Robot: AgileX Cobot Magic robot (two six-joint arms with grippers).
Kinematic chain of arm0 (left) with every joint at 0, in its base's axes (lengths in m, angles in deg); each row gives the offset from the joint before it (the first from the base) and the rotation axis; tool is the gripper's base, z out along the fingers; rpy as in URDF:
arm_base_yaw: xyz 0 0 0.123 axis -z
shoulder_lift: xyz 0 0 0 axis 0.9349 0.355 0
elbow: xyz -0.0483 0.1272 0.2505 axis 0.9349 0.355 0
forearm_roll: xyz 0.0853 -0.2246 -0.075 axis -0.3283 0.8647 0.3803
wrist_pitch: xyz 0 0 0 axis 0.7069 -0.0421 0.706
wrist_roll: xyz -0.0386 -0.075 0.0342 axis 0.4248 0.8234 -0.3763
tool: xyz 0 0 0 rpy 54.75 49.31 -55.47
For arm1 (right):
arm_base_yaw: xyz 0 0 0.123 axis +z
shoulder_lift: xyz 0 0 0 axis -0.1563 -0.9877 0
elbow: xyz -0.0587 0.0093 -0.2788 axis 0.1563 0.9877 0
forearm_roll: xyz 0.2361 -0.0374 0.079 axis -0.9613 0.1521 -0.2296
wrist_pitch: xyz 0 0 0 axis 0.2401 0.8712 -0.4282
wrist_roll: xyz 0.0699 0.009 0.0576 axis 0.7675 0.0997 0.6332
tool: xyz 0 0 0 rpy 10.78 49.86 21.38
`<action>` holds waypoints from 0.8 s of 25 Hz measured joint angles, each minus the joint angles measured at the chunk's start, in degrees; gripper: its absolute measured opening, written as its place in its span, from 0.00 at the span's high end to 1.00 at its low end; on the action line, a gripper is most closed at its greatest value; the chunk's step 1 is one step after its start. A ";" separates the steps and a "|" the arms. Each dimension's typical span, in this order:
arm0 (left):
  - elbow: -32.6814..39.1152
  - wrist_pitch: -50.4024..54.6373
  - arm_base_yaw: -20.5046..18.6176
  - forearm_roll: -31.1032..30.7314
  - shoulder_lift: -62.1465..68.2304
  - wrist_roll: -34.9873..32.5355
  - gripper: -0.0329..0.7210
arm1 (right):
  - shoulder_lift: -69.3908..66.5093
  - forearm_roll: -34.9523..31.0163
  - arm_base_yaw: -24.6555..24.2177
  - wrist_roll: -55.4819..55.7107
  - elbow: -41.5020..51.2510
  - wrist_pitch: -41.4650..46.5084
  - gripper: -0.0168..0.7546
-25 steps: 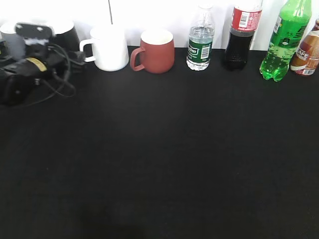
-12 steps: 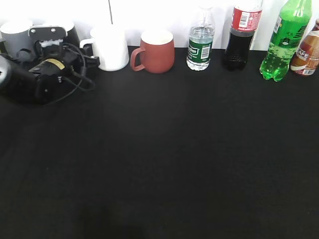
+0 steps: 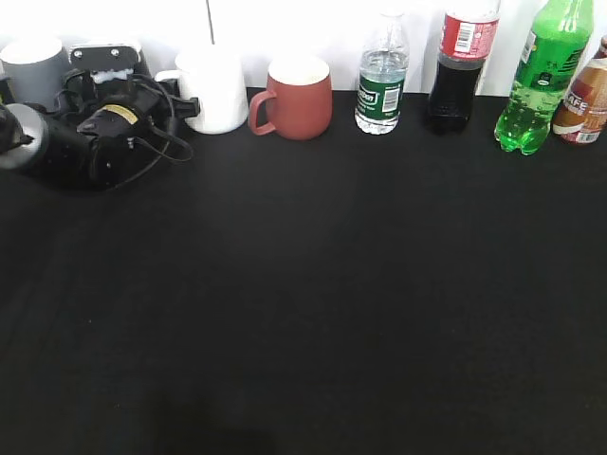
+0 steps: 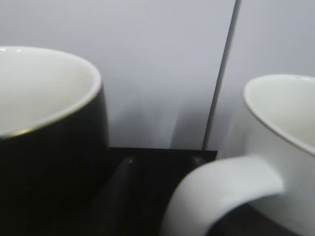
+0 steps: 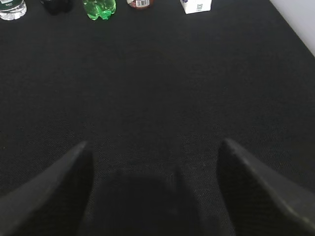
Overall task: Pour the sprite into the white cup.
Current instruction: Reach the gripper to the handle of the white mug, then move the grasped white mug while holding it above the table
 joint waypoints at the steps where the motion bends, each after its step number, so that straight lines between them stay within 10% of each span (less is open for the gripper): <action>1: -0.12 -0.12 0.00 0.00 0.00 0.00 0.59 | 0.00 0.00 0.00 0.00 0.00 0.00 0.22; 10: -0.47 -3.38 0.02 -1.06 1.26 -0.36 0.87 | 0.00 0.00 0.00 0.04 0.00 0.00 0.22; 20: 0.61 -9.08 0.12 -1.61 0.85 -4.11 0.90 | 0.00 0.00 0.00 0.04 0.00 0.00 0.22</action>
